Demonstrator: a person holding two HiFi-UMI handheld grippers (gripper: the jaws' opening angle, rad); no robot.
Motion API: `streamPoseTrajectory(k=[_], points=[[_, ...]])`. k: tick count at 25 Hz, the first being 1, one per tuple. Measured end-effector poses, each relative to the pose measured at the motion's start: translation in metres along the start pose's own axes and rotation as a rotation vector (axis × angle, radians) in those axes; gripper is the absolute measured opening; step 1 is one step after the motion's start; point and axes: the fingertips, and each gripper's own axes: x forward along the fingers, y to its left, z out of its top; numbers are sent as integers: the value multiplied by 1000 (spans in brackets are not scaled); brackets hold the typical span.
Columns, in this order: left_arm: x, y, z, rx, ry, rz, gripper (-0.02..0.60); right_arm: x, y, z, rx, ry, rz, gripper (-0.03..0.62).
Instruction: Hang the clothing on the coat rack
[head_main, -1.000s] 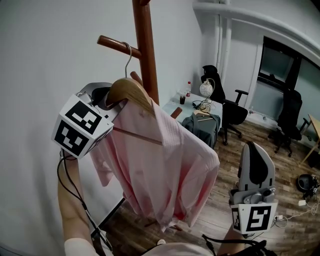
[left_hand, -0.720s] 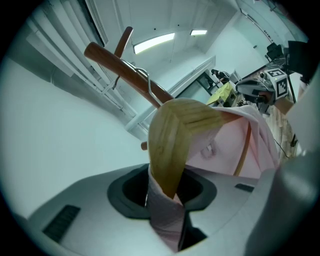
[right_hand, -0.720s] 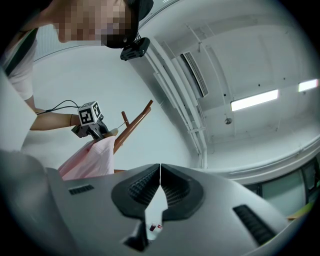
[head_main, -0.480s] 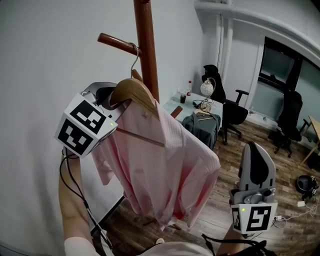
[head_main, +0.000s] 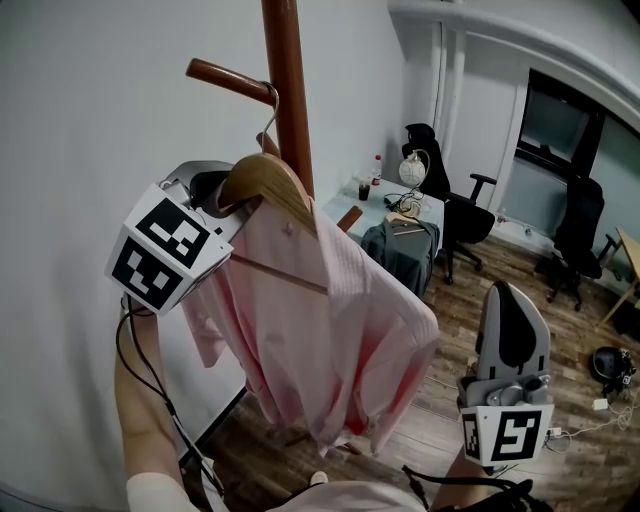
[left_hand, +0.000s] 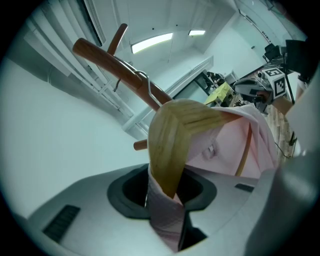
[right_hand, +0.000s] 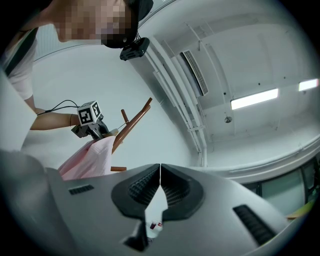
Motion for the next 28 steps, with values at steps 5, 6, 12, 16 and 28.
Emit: streamPoseTrajectory(k=[5, 6, 12, 16, 28], points=[[1, -2, 0, 0, 0, -4, 137, -1, 0, -2, 0, 7, 0, 21], [1, -2, 0, 0, -1, -2, 138, -1, -1, -3, 0, 8, -1, 21], [0, -4, 1, -2, -6, -1, 138, -3, -1, -6, 11, 12, -5, 21], [-1, -4, 2, -1, -10, 8, 140, -2, 1, -9, 21, 19, 2, 21], [-14, 0, 5, 2, -67, 78, 156, -1, 9, -11, 33, 31, 23, 21]])
